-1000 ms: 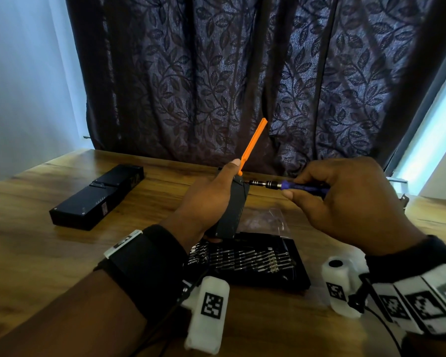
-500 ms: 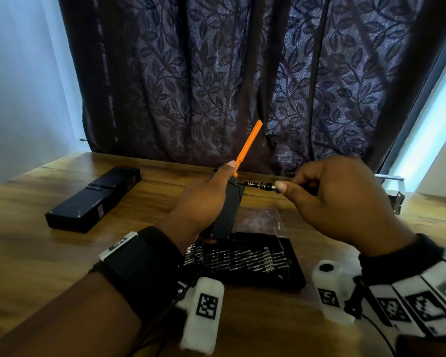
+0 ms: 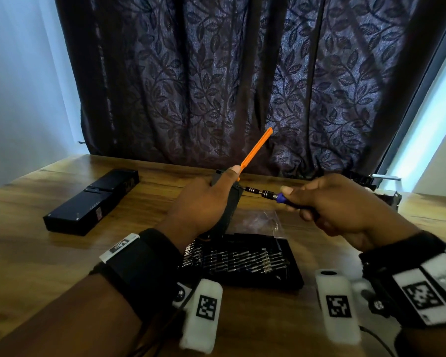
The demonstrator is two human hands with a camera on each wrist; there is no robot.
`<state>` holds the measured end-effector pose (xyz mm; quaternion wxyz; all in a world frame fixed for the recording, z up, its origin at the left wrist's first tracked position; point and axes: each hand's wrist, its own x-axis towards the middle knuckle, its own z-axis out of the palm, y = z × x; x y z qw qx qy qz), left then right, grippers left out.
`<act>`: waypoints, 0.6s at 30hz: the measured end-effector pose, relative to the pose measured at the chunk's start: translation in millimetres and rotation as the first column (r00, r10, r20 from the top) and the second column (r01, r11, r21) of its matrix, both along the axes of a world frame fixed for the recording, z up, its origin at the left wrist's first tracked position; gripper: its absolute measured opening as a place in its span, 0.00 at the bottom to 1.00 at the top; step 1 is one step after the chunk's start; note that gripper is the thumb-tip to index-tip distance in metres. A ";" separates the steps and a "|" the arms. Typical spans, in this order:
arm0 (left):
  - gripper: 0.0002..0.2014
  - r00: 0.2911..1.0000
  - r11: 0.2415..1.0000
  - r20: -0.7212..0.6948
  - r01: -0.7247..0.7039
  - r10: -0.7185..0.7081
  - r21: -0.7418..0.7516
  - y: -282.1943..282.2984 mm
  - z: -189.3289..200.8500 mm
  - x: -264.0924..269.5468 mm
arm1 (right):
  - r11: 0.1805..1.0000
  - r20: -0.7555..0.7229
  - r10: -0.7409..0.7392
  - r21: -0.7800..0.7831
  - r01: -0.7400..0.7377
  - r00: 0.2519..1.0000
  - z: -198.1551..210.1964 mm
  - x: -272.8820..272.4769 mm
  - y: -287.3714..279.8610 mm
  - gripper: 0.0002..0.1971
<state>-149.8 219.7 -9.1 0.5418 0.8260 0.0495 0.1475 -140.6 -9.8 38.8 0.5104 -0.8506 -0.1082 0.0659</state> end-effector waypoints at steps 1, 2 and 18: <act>0.36 1.000 1.000 0.002 0.002 -0.002 0.012 1.2 0.7 -0.3 | 0.999 -0.049 0.011 0.033 -0.010 0.999 -0.7 1.7 -1.3 0.22; 0.38 1.000 1.000 0.013 0.005 -0.006 0.016 2.1 2.5 -1.5 | 0.998 -0.092 0.019 0.065 -0.013 0.996 -2.0 3.2 -1.9 0.20; 0.31 0.993 0.727 0.102 0.118 -0.067 -0.676 7.4 9.4 -1.0 | 0.978 0.304 -0.066 0.207 0.002 0.950 -15.8 4.8 10.2 0.05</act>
